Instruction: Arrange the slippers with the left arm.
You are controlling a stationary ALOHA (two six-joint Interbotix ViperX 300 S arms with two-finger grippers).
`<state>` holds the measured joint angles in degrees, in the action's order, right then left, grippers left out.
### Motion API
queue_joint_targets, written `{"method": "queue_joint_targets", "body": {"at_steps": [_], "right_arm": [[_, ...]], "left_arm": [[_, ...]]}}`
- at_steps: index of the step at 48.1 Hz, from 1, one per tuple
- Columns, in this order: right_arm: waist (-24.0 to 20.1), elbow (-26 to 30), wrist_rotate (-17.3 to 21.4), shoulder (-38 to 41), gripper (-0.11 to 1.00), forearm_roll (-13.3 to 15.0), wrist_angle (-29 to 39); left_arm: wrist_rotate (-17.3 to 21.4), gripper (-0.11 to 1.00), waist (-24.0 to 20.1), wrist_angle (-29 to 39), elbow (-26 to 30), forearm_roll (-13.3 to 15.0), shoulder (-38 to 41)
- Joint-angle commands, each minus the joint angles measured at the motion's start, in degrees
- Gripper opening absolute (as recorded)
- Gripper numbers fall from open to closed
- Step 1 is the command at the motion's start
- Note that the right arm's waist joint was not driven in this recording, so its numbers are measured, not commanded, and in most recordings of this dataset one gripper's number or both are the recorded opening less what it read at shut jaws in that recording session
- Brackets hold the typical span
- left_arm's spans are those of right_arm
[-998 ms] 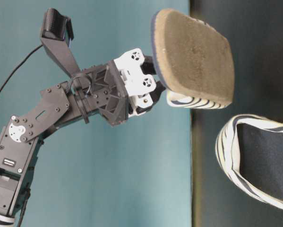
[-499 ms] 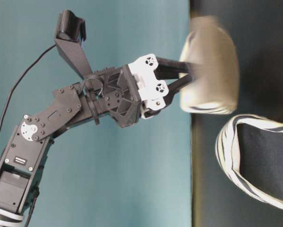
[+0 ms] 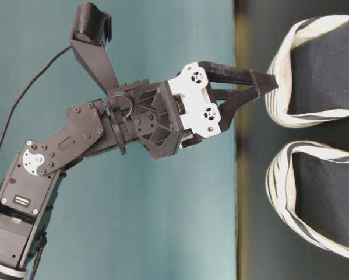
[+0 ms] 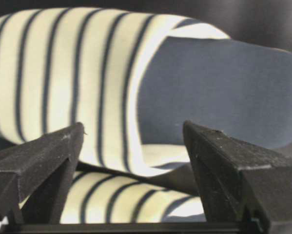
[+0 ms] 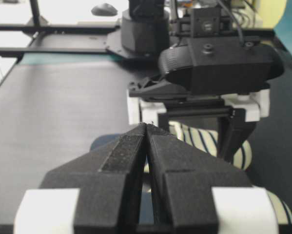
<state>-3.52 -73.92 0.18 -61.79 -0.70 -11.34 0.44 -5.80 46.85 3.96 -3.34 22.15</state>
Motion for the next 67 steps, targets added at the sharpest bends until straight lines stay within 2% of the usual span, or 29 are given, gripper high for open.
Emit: {"method": "queue_joint_targets", "body": {"at_steps": [1,11,16,20,37,45,67], "right_arm": [[0.0,0.3,-0.1,0.3,0.01,-0.1,-0.5],[0.0,0.1,-0.1,0.4,0.01,-0.1,-0.5],[0.0,-0.1,-0.1,0.3,0.01,-0.2,-0.5],[0.0,-0.3,-0.1,0.0,0.01,-0.1,-0.5],[0.0,-0.6,-0.2,-1.9,0.01,-0.1,-0.3],[0.0,-0.7,-0.2,-2.2,0.01,-0.1,-0.3],[0.0,-0.7,-0.1,-2.4,0.01,-0.1,-0.4]], "left_arm": [[0.4,0.79,0.0,-0.9,0.2,-0.1,-0.7],[5.2,0.79,0.9,-2.0,-0.3,-0.2,-1.9],[5.7,0.79,1.8,-2.5,-1.1,-0.1,-4.7],[5.6,0.79,2.5,-5.5,-3.3,-0.2,-7.9],[5.5,0.79,3.3,-26.1,-24.0,-0.1,-24.9],[5.5,0.79,3.8,-34.4,-31.3,-0.2,-30.0],[5.5,0.79,4.7,-45.7,-46.5,-0.1,-43.7]]}}
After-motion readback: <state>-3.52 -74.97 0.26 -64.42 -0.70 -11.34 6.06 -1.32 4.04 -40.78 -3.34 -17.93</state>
